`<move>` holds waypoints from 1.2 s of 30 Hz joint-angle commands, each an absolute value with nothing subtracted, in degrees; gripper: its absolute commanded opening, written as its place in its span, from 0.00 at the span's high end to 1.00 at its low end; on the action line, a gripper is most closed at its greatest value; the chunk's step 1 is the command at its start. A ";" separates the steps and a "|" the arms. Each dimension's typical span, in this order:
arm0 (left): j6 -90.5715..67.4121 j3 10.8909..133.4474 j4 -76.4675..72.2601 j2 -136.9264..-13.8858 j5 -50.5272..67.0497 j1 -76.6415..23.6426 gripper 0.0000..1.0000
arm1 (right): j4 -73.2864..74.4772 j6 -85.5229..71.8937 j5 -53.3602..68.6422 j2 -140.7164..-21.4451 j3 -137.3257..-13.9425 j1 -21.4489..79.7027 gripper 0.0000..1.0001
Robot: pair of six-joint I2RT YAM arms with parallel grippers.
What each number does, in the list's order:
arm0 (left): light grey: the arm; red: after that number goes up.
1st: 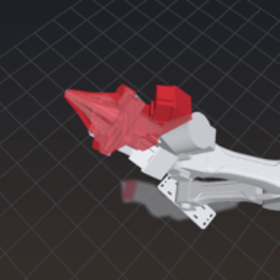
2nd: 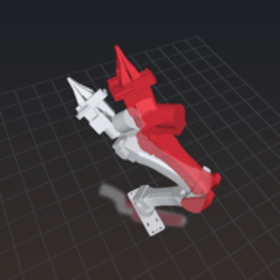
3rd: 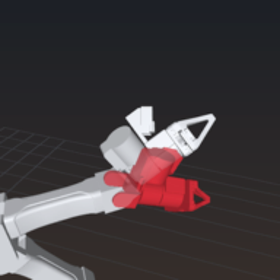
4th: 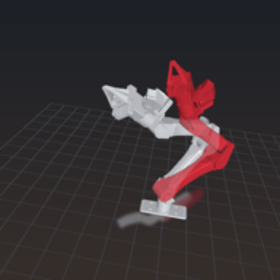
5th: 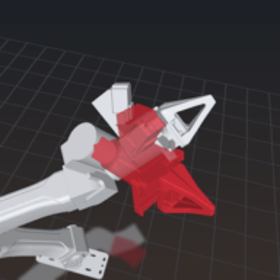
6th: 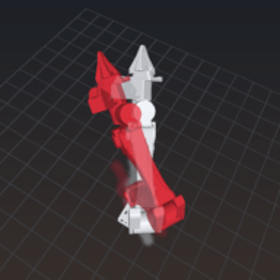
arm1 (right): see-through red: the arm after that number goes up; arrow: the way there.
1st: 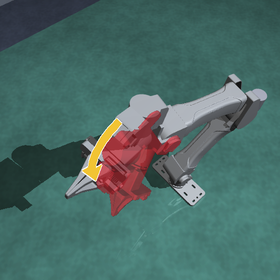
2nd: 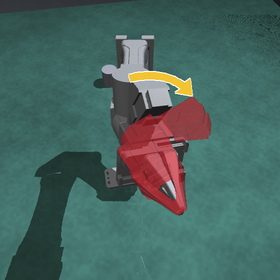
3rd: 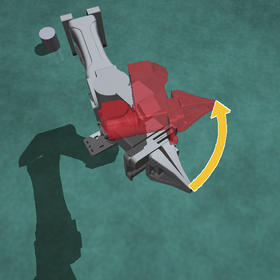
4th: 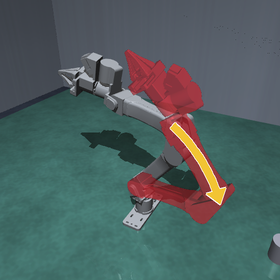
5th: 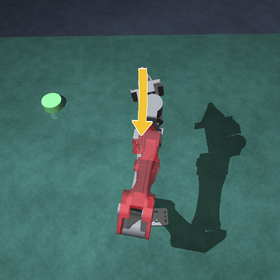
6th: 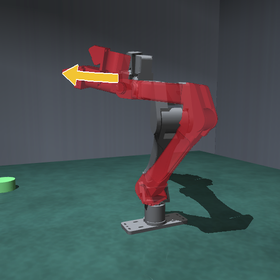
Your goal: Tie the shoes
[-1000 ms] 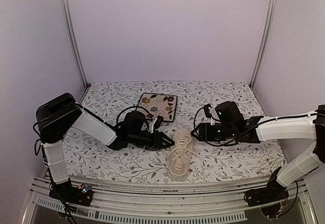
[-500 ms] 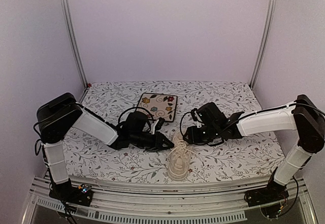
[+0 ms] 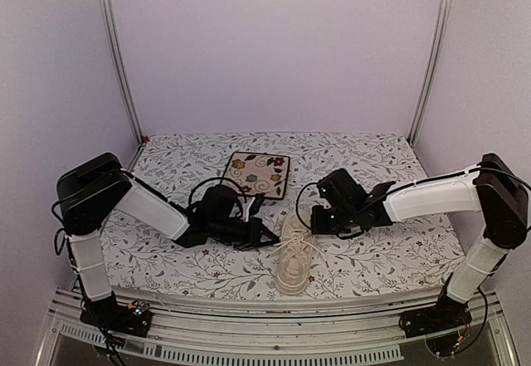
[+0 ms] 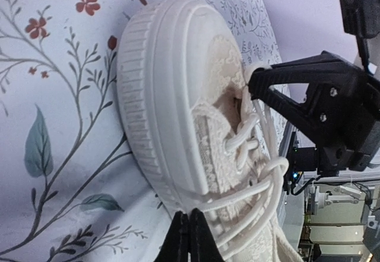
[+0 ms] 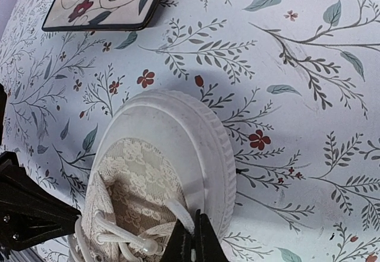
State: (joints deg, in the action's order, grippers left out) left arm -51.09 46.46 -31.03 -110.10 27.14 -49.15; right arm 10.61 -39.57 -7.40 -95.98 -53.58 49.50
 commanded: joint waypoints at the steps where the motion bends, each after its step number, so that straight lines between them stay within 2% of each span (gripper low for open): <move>1: -51.62 43.07 -31.03 -106.90 23.07 -49.65 1.00 | 12.22 -42.71 -9.99 -94.49 -51.64 49.29 0.98; 17: -55.17 36.56 -30.28 -102.69 16.28 -48.46 1.00 | 10.21 -44.98 -11.27 -91.76 -45.57 46.01 0.98; 36: -55.63 35.09 -28.49 -100.93 13.89 -47.90 1.00 | 8.29 -44.90 -10.97 -90.38 -42.48 44.19 0.98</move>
